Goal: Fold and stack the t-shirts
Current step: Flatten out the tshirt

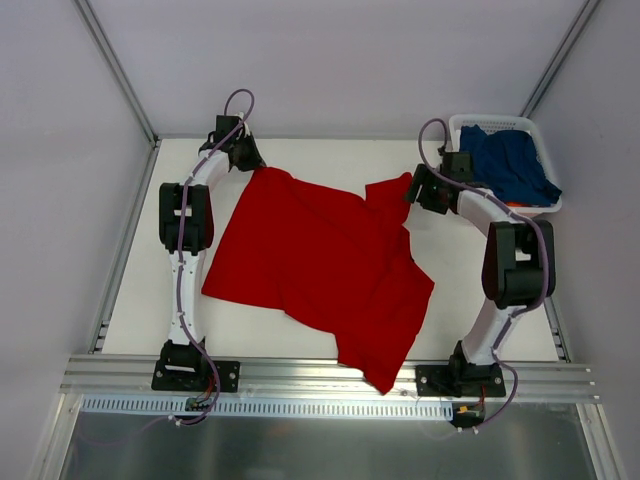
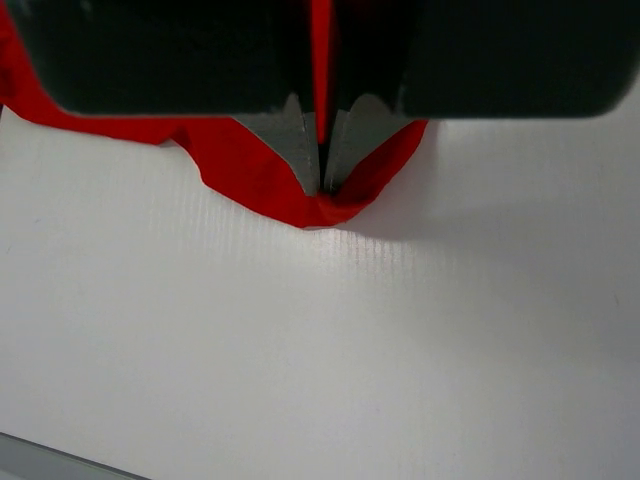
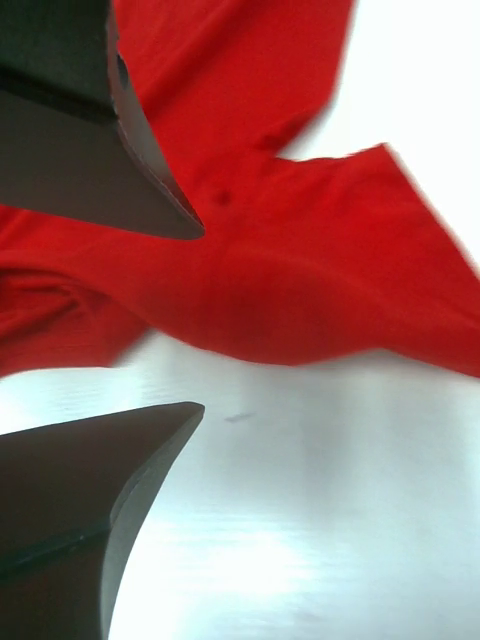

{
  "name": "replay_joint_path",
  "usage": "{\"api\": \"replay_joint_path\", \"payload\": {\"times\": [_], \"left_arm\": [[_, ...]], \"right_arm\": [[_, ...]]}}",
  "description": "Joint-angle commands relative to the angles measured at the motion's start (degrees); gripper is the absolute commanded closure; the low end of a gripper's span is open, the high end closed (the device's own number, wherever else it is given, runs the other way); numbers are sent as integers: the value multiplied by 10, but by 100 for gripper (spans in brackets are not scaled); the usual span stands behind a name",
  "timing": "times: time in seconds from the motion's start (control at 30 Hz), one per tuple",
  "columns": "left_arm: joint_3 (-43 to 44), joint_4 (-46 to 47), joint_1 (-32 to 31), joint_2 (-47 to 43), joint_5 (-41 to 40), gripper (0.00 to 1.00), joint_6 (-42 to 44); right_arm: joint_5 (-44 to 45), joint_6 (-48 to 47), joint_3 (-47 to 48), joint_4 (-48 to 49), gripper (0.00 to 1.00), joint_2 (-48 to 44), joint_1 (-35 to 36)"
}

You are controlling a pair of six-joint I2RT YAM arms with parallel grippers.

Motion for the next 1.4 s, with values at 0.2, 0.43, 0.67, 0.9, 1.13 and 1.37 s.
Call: {"api": "replay_joint_path", "payload": {"times": [0.2,0.43,0.67,0.9,1.13,1.37], "left_arm": [[21,-1,6,5,8,100,1],[18,-2,6,3,8,100,1],[16,-1,5,0,9,100,4],[16,-1,4,1,8,100,5],[20,-2,4,3,7,100,5],[19,-1,4,2,7,100,5]], "right_arm": [[-72,35,146,33,34,114,-42],[-107,53,198,46,40,180,-51],[-139,77,240,61,40,221,-69],[-166,102,285,61,46,261,-72],[-194,128,305,70,46,285,-72],[-221,172,280,119,45,287,-72]]}}
